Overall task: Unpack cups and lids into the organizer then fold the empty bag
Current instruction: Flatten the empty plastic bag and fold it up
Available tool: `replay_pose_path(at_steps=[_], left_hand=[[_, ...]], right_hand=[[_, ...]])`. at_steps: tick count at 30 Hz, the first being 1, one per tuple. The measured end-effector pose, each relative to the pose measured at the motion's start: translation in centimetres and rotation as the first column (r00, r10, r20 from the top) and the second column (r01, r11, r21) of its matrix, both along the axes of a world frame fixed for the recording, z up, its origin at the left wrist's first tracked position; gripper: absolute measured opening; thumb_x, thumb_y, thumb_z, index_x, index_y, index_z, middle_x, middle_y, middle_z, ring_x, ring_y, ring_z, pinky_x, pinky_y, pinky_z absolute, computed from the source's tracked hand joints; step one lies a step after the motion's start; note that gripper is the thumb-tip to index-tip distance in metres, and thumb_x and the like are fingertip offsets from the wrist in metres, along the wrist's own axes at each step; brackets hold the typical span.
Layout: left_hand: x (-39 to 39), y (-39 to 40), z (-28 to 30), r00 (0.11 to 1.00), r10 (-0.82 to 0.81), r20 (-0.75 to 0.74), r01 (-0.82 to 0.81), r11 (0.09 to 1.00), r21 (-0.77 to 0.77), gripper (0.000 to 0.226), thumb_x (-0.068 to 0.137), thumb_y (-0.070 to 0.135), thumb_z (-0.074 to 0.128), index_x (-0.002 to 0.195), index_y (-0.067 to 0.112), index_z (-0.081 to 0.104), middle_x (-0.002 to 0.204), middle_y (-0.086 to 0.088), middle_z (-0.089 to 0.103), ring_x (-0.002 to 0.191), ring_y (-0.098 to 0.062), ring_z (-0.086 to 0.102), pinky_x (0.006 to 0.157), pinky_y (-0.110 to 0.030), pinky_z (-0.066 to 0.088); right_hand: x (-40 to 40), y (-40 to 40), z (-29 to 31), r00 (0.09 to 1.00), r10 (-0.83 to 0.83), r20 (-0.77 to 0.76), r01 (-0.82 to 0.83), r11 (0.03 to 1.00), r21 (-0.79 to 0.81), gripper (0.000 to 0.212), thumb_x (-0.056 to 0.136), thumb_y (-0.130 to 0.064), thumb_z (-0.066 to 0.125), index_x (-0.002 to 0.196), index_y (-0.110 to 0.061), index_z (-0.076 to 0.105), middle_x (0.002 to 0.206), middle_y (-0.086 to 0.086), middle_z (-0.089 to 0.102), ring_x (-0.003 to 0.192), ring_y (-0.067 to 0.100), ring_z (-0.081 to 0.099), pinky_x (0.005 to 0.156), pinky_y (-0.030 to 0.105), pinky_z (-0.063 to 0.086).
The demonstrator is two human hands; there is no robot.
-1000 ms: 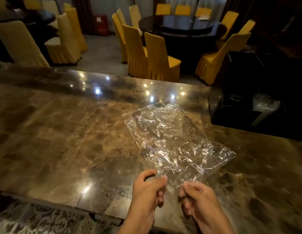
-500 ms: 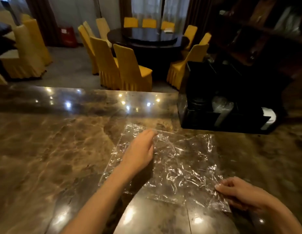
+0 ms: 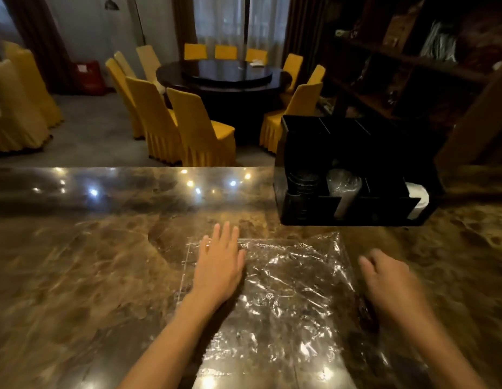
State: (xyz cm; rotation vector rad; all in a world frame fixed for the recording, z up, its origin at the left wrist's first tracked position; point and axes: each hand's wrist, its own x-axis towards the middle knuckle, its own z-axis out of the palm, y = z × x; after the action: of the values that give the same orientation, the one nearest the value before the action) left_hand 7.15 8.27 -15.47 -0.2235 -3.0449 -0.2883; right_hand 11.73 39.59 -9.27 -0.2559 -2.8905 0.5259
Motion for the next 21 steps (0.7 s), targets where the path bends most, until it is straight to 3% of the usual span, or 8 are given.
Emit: replay_pose_path(at_steps=[2, 4, 5, 7, 10, 13, 16, 21], left_hand=[[0.2, 2.7, 0.2, 0.993, -0.119, 0.013, 0.118, 0.992, 0.034, 0.068, 0.098, 0.056, 0.000, 0.157, 0.022, -0.002, 0.163, 0.001, -0.013, 0.151, -0.021, -0.012, 0.124, -0.045, 0.000], [0.6, 3.5, -0.7, 0.987, -0.139, 0.075, 0.142, 0.990, -0.025, 0.070, 0.097, 0.061, -0.003, 0.157, 0.025, -0.005, 0.163, 0.002, -0.014, 0.151, -0.021, -0.014, 0.124, -0.047, 0.001], [0.8, 2.8, -1.3, 0.990, -0.104, 0.092, 0.111, 0.991, -0.075, 0.071, 0.097, 0.063, -0.005, 0.157, 0.025, -0.005, 0.164, 0.001, -0.013, 0.151, -0.022, -0.013, 0.124, -0.047, 0.002], [1.3, 0.3, -2.0, 0.997, -0.006, 0.082, 0.020, 0.986, -0.166, 0.074, 0.094, 0.063, -0.011, 0.157, 0.024, -0.003, 0.165, 0.001, -0.008, 0.152, -0.023, -0.008, 0.124, -0.047, 0.005], [1.6, -2.3, -1.5, 0.987, 0.150, 0.061, -0.139, 0.979, -0.152, 0.080, 0.092, 0.060, -0.014, 0.158, 0.021, 0.009, 0.167, -0.004, 0.004, 0.154, -0.025, 0.004, 0.123, -0.049, 0.012], [1.4, 1.0, -0.2, 0.994, 0.107, -0.001, -0.107, 0.993, 0.040, 0.069, 0.100, 0.055, 0.003, 0.157, 0.019, 0.018, 0.166, -0.005, 0.006, 0.153, -0.025, 0.004, 0.123, -0.050, 0.012], [1.7, 6.0, -0.3, 0.994, -0.110, 0.023, 0.109, 0.993, 0.036, 0.067, 0.099, 0.056, 0.001, 0.158, 0.024, 0.008, 0.166, 0.003, -0.002, 0.153, -0.020, -0.005, 0.124, -0.046, 0.006], [2.3, 2.0, -1.8, 0.992, 0.067, 0.103, -0.051, 0.987, -0.156, 0.064, 0.101, 0.053, 0.002, 0.158, 0.025, -0.002, 0.166, 0.004, -0.005, 0.153, -0.017, -0.003, 0.124, -0.047, 0.004]], right_hand=[[-1.8, -3.4, -0.3, 0.973, 0.186, -0.134, -0.190, 0.982, -0.014, 0.028, 0.100, -0.040, 0.041, 0.114, -0.026, 0.060, 0.124, -0.008, 0.064, 0.107, 0.013, 0.061, 0.087, 0.036, 0.050], [-3.3, -4.9, -2.4, 0.925, 0.368, 0.100, -0.376, 0.924, 0.077, 0.059, 0.102, -0.051, 0.029, 0.154, -0.025, 0.025, 0.159, -0.013, 0.020, 0.148, 0.011, 0.019, 0.121, 0.041, 0.020], [-3.9, -4.4, -3.7, 0.904, 0.359, 0.231, -0.395, 0.909, 0.134, 0.065, 0.101, -0.057, 0.020, 0.157, -0.026, 0.010, 0.163, -0.013, 0.003, 0.152, 0.011, 0.001, 0.124, 0.043, 0.005], [-4.8, -2.1, -5.6, 0.908, 0.216, 0.358, -0.294, 0.939, 0.178, 0.070, 0.099, -0.061, 0.009, 0.158, -0.025, -0.001, 0.166, -0.007, -0.009, 0.153, 0.016, -0.010, 0.124, 0.047, -0.003], [-4.7, -0.8, -6.5, 0.960, 0.062, 0.275, -0.107, 0.983, 0.152, 0.071, 0.100, -0.057, 0.009, 0.158, -0.016, 0.008, 0.168, 0.003, 0.002, 0.154, 0.022, -0.002, 0.124, 0.050, 0.003], [-4.7, -4.5, -6.1, 0.985, 0.161, 0.057, -0.167, 0.978, 0.124, 0.071, 0.100, -0.057, 0.007, 0.158, -0.016, 0.009, 0.167, 0.000, 0.002, 0.153, 0.019, -0.003, 0.123, 0.044, -0.002], [-4.4, -8.4, -6.7, 0.902, 0.404, 0.151, -0.426, 0.891, 0.161, 0.081, 0.091, -0.065, -0.013, 0.158, -0.022, 0.002, 0.165, -0.008, -0.008, 0.152, 0.014, -0.012, 0.121, 0.040, -0.009], [-5.5, -3.5, -7.6, 0.936, 0.199, 0.290, -0.254, 0.953, 0.166, 0.068, 0.100, -0.057, 0.007, 0.158, -0.023, 0.001, 0.168, -0.005, -0.001, 0.153, 0.014, -0.006, 0.124, 0.045, -0.003]])
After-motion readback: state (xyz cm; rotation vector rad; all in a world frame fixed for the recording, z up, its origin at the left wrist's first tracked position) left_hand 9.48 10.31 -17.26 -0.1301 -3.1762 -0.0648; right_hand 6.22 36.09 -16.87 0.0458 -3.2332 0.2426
